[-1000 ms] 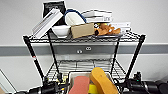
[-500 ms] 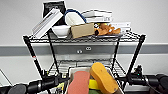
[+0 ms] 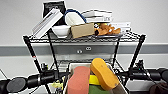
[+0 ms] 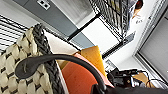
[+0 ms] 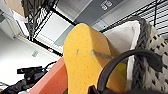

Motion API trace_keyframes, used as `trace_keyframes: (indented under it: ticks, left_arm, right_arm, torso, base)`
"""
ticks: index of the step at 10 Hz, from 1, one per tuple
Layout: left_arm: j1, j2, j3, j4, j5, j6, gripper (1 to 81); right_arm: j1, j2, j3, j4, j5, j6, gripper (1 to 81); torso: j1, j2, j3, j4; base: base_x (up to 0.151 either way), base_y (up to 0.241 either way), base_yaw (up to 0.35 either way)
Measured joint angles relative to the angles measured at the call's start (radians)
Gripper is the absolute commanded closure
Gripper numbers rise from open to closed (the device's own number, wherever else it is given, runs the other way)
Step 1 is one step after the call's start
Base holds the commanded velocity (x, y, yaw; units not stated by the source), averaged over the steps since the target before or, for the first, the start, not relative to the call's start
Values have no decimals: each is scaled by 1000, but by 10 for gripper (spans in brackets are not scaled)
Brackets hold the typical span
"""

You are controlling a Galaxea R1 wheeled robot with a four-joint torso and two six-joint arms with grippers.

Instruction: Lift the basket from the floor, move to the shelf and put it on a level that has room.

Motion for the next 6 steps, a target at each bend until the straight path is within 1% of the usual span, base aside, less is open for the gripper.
trace_keyframes:
  ticks: [2,6]
  left_arm:
    - [-19,1,-7,-7,0,1,811]
    - [-43,69,-134,-7,6,0,811]
  right_arm:
    - [27,9,-5,7,-1,0,811]
    - [39,106,-126,6,0,0,811]
  torso:
    - [0,0,0,0]
    - [0,0,0,0]
  base:
    - [0,0,0]
    - [0,0,0]
